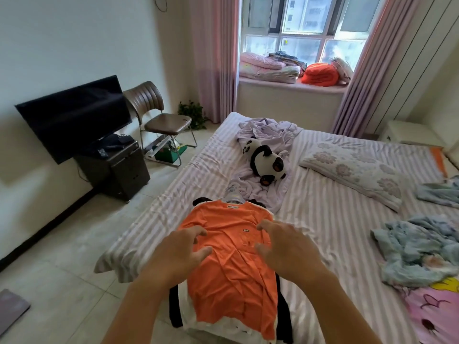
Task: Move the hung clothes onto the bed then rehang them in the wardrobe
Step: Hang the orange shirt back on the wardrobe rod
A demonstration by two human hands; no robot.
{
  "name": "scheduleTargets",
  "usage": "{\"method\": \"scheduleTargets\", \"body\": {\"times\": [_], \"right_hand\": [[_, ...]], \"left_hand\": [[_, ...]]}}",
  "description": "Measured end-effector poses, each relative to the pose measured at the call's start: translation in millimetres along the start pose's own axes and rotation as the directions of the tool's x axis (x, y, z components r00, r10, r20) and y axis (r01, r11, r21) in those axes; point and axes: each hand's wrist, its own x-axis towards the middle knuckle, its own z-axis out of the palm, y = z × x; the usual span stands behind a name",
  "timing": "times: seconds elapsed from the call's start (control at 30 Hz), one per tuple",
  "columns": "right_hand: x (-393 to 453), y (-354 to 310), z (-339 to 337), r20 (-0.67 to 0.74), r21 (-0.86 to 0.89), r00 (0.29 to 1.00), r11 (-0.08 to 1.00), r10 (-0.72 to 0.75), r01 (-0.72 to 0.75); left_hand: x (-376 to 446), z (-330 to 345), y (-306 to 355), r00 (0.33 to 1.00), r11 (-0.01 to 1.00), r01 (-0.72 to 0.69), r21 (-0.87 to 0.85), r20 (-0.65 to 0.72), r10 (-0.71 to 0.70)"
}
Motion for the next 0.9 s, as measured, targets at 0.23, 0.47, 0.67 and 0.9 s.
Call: {"method": "scheduleTargets", "body": {"times": [0.23, 0.47, 0.67, 0.9], "right_hand": [[98, 10, 17, -0.019, 0.017, 0.997, 0.997, 0.080, -0.080], [187, 18, 31, -0.028, -0.018, 0.987, 0.987, 0.160, -0.161], [255, 50, 60, 0.026, -0.018, 0.976, 0.976, 0.217, -0.216], [329, 110, 116, 0.087, -0.011, 0.961, 0.965, 0.261, -0.261]], "left_hand": [[116, -2, -27, 0.998, 0.999, -0.047, -0.004, 0.044, 0.048], [224, -12, -46, 0.995, 0.995, -0.095, -0.012, -0.018, 0.095], [303, 15, -77, 0.999, 0.999, -0.036, -0.011, 0.012, 0.036], [382, 77, -108, 0.994, 0.998, 0.049, 0.047, 0.100, -0.054]]}}
